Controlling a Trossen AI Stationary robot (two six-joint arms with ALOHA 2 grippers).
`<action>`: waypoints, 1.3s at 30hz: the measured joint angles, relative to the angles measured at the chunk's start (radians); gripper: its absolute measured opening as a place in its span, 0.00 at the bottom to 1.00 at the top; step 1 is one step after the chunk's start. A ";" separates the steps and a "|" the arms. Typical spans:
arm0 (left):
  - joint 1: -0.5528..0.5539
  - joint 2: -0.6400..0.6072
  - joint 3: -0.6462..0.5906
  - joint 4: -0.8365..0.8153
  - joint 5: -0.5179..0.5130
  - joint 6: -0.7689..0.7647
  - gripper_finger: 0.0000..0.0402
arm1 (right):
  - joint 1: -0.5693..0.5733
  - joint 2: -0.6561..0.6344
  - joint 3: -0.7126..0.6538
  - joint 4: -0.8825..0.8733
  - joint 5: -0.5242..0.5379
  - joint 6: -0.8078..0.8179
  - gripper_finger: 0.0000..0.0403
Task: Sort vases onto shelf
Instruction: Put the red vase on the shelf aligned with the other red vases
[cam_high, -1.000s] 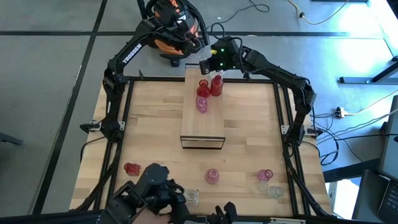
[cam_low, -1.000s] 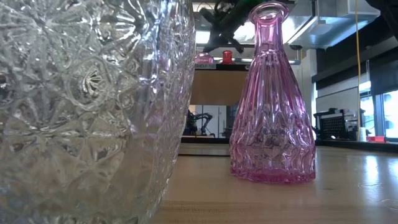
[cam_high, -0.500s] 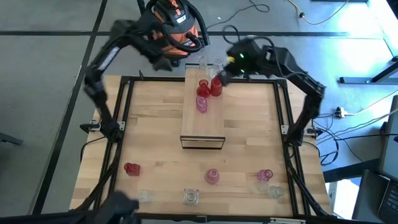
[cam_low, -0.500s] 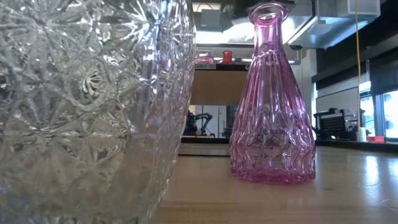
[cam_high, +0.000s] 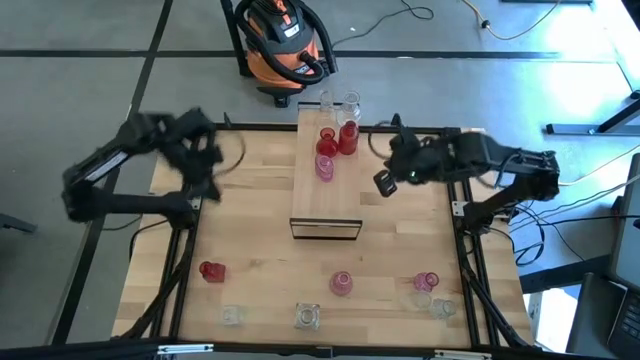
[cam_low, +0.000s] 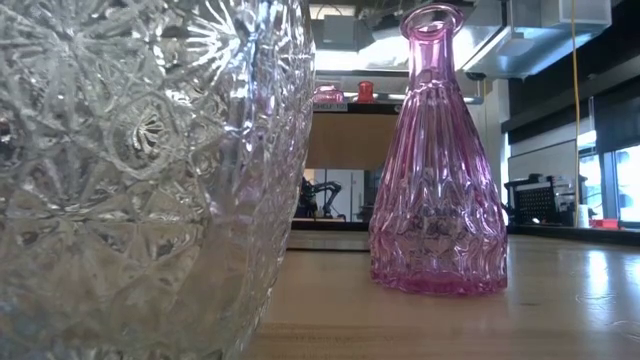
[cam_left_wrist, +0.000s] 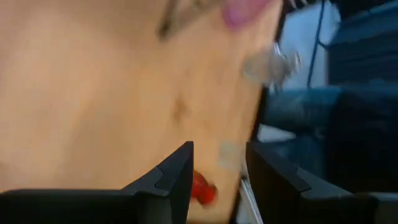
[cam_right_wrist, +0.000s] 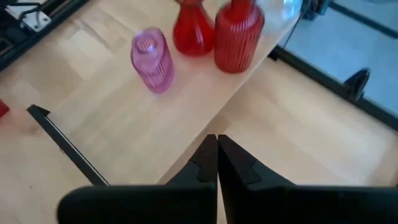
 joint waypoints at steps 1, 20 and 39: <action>-0.036 -0.045 -0.039 -0.004 -0.009 -0.058 0.35 | 0.006 -0.005 -0.027 0.016 0.002 0.024 0.00; -0.661 -0.211 -0.378 0.247 -0.106 -0.681 0.35 | 0.018 -0.026 -0.167 0.133 -0.049 -0.062 0.00; -0.988 -0.136 -0.535 0.417 -0.302 -0.997 0.35 | 0.141 -0.104 -0.167 0.025 0.098 0.051 0.00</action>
